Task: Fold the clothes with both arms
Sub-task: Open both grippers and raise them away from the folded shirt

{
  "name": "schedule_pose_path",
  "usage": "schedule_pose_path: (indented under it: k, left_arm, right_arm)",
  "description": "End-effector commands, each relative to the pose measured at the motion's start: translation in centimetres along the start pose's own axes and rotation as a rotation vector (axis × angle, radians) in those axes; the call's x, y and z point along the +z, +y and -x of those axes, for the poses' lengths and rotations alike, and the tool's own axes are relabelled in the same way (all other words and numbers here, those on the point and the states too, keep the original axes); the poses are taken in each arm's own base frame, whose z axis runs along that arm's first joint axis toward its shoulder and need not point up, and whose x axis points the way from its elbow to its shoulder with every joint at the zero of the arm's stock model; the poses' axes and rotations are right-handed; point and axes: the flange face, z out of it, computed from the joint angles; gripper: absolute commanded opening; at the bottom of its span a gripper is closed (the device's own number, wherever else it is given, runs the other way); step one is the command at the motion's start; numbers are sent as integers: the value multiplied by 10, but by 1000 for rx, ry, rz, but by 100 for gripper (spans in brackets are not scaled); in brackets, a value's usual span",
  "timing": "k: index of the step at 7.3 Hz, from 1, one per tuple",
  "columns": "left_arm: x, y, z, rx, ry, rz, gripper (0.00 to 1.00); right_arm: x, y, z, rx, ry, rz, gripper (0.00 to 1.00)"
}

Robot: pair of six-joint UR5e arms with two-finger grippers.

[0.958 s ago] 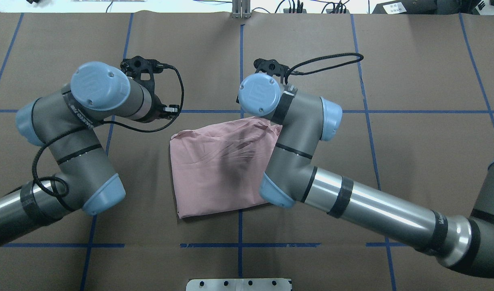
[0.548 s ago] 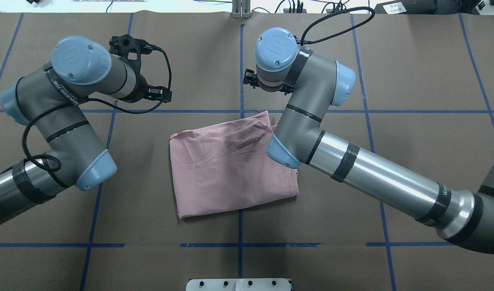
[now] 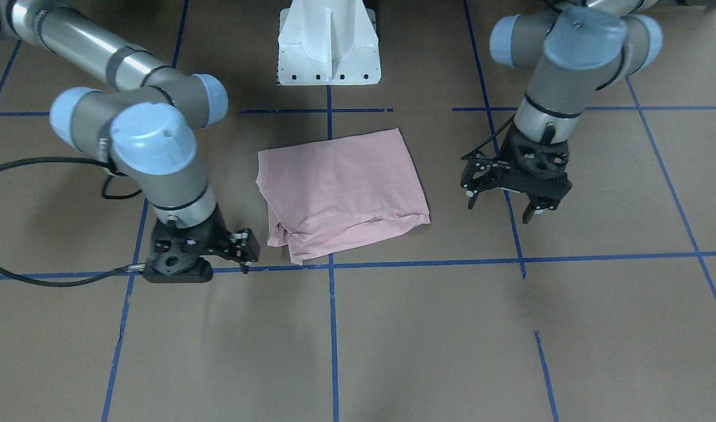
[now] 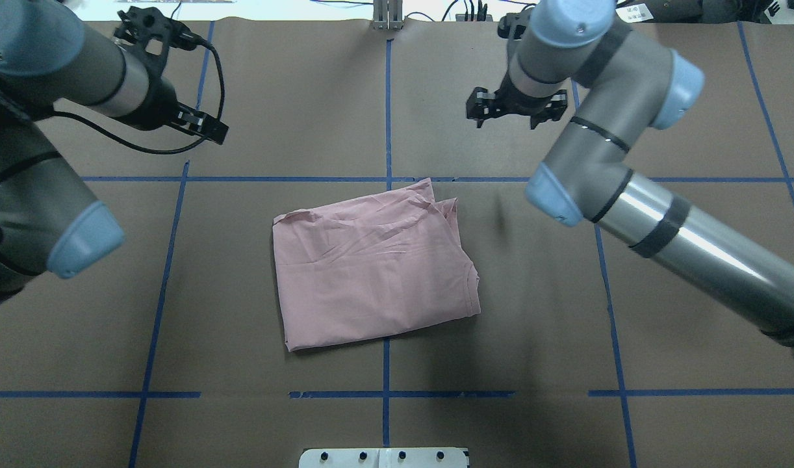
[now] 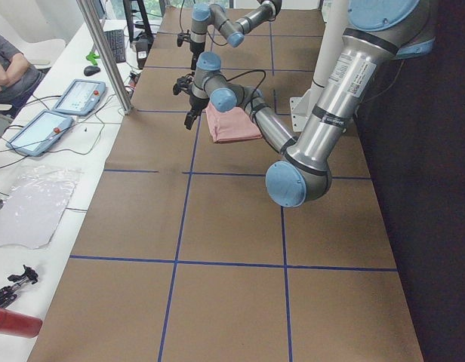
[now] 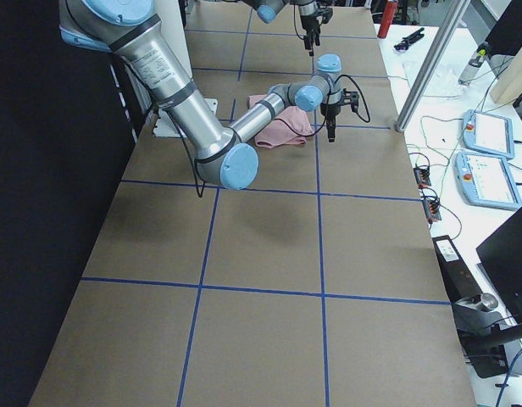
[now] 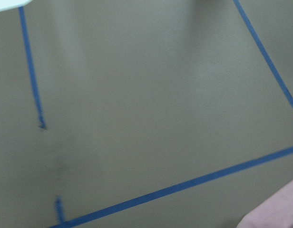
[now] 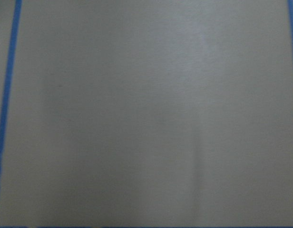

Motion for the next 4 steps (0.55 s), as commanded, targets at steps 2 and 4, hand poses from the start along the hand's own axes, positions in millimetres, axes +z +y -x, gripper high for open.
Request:
schedule_pose_path:
  k: [2, 4]
  left_arm:
    - [-121, 19, 206, 257, -170, 82, 100]
    - [-150, 77, 336, 140, -159, 119, 100]
  right_arm:
    - [-95, -22, -257, -234, 79, 102, 100]
    - [-93, -1, -409, -298, 135, 170, 100]
